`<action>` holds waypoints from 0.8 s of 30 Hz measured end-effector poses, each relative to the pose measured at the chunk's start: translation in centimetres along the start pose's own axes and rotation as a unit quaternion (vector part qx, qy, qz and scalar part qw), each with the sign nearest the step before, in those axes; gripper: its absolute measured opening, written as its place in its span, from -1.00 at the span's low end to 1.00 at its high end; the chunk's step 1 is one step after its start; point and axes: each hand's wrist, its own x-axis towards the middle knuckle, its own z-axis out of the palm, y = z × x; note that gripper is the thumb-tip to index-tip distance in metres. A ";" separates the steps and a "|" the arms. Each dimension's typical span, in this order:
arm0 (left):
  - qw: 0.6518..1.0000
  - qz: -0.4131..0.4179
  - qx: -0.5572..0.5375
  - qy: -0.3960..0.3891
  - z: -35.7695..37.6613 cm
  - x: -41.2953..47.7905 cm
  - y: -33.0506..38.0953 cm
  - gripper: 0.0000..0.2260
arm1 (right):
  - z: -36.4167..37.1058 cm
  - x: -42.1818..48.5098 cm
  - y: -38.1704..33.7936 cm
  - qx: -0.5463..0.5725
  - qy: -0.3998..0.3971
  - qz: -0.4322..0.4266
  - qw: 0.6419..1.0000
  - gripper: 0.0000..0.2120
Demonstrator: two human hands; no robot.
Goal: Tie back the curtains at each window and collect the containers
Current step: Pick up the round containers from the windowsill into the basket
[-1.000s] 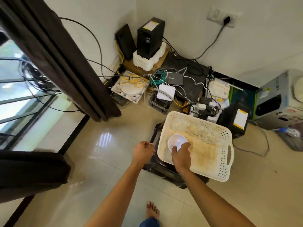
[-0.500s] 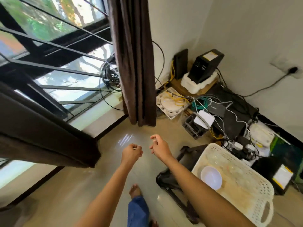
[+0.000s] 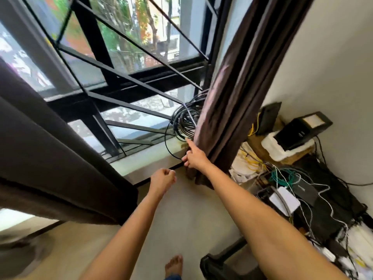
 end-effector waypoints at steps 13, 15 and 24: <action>0.994 -0.062 -0.083 -0.021 -1.6 5.6 0.3 -0.87 | -4.7 6.0 2.9 0.042 0.170 0.121 0.977 -0.08; 0.995 -0.062 -0.079 -0.014 -1.6 4.8 0.5 -0.87 | -5.5 5.7 3.4 0.061 0.188 0.130 0.972 -0.09; 0.986 -0.095 -0.137 0.019 -1.2 -0.8 -2.1 -0.86 | -3.5 1.5 3.5 -0.031 0.094 0.058 0.993 -0.18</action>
